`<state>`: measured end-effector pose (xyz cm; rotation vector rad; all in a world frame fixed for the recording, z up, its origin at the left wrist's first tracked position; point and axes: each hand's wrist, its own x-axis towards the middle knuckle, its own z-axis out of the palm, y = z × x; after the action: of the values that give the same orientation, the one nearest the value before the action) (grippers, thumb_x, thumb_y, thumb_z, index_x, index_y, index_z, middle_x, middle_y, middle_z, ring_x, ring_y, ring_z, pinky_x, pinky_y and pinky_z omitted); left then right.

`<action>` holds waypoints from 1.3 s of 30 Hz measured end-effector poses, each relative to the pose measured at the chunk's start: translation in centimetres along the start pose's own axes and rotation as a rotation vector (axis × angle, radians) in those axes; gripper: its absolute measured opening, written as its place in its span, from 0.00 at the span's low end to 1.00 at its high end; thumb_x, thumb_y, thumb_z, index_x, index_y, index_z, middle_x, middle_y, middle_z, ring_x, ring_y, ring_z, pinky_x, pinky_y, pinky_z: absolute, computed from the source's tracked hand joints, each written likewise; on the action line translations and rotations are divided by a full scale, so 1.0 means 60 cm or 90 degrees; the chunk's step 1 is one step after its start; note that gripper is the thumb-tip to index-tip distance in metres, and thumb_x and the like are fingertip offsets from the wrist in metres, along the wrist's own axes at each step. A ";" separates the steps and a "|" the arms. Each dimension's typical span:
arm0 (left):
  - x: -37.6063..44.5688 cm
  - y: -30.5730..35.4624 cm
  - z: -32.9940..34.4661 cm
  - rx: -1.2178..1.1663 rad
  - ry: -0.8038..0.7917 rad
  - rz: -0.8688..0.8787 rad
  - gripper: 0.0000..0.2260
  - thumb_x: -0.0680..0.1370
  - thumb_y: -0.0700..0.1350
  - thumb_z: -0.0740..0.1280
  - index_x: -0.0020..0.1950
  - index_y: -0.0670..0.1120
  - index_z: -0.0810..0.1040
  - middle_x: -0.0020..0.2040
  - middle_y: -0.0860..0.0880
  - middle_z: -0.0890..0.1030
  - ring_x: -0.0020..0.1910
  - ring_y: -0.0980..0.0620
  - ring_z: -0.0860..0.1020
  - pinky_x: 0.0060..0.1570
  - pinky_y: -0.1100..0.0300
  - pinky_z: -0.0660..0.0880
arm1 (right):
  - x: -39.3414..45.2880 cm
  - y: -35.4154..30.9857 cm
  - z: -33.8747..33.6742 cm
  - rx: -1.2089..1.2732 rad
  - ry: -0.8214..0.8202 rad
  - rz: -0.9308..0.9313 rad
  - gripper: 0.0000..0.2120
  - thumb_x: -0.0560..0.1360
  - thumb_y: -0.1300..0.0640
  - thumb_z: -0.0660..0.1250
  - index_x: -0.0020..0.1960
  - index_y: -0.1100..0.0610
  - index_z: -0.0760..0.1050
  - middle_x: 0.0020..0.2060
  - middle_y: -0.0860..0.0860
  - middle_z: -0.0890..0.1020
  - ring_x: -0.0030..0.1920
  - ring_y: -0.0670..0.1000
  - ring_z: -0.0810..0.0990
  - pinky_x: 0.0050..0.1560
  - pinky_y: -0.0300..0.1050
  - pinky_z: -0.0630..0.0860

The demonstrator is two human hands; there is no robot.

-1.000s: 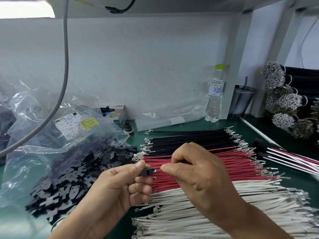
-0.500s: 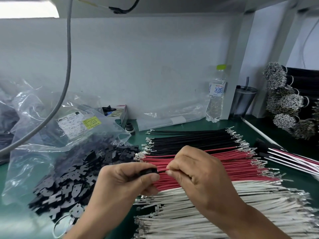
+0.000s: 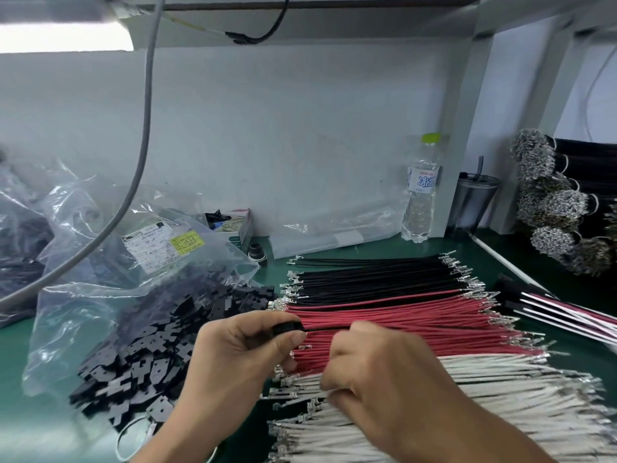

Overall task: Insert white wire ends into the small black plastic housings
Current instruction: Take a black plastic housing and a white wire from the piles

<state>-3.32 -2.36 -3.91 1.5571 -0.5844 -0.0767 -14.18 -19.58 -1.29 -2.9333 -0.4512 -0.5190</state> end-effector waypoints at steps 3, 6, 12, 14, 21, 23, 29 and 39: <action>0.001 -0.006 0.003 -0.005 0.003 -0.011 0.09 0.65 0.45 0.79 0.45 0.52 0.89 0.36 0.42 0.86 0.31 0.45 0.84 0.30 0.62 0.79 | -0.007 0.006 0.026 0.068 -0.011 0.082 0.10 0.80 0.43 0.63 0.57 0.43 0.79 0.51 0.43 0.77 0.53 0.43 0.70 0.44 0.43 0.65; 0.004 -0.008 -0.003 -0.010 0.005 -0.021 0.11 0.66 0.41 0.79 0.47 0.51 0.89 0.37 0.41 0.87 0.33 0.44 0.85 0.33 0.61 0.81 | -0.005 0.011 0.032 0.099 -0.001 0.096 0.08 0.80 0.45 0.63 0.55 0.44 0.78 0.51 0.42 0.76 0.53 0.42 0.68 0.48 0.42 0.68; 0.009 -0.006 -0.007 -0.078 0.000 -0.063 0.13 0.62 0.41 0.79 0.46 0.47 0.89 0.40 0.39 0.87 0.35 0.42 0.86 0.35 0.60 0.82 | -0.008 0.021 0.010 0.187 0.109 0.137 0.04 0.83 0.51 0.61 0.51 0.43 0.74 0.45 0.39 0.75 0.47 0.42 0.74 0.44 0.35 0.69; 0.008 -0.004 -0.007 -0.107 -0.002 -0.077 0.14 0.61 0.40 0.79 0.46 0.44 0.89 0.39 0.36 0.86 0.33 0.43 0.85 0.34 0.61 0.81 | -0.012 0.028 0.000 0.195 0.196 0.155 0.07 0.81 0.52 0.61 0.50 0.43 0.77 0.43 0.39 0.75 0.44 0.44 0.76 0.39 0.34 0.69; 0.005 0.008 -0.003 -0.138 -0.026 -0.089 0.15 0.61 0.41 0.79 0.47 0.43 0.89 0.37 0.35 0.85 0.32 0.43 0.85 0.34 0.58 0.82 | -0.018 0.028 0.003 0.203 0.278 0.149 0.03 0.76 0.52 0.70 0.46 0.46 0.83 0.41 0.41 0.76 0.39 0.47 0.79 0.35 0.45 0.77; 0.004 0.010 -0.003 -0.144 -0.026 -0.091 0.15 0.61 0.41 0.79 0.47 0.43 0.89 0.37 0.34 0.85 0.32 0.43 0.85 0.34 0.58 0.82 | -0.019 0.030 0.005 0.201 0.282 0.149 0.02 0.77 0.53 0.73 0.45 0.47 0.83 0.41 0.41 0.76 0.39 0.48 0.79 0.34 0.44 0.76; 0.003 0.013 -0.006 -0.135 -0.031 -0.097 0.15 0.61 0.41 0.79 0.47 0.44 0.89 0.38 0.36 0.86 0.33 0.44 0.85 0.35 0.58 0.83 | -0.015 0.033 0.001 0.211 0.306 0.149 0.02 0.75 0.51 0.70 0.45 0.47 0.82 0.42 0.39 0.78 0.45 0.46 0.80 0.41 0.38 0.75; 0.002 0.014 -0.007 -0.134 -0.044 -0.096 0.15 0.62 0.42 0.80 0.47 0.44 0.89 0.37 0.35 0.85 0.33 0.44 0.85 0.34 0.59 0.82 | -0.016 0.032 0.005 0.190 0.329 0.121 0.02 0.75 0.54 0.73 0.44 0.50 0.84 0.40 0.40 0.77 0.42 0.46 0.78 0.41 0.36 0.73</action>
<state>-3.32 -2.01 -3.07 1.3952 -0.4957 -0.2991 -14.37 -21.58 -2.06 -2.4002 -0.1628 -1.0372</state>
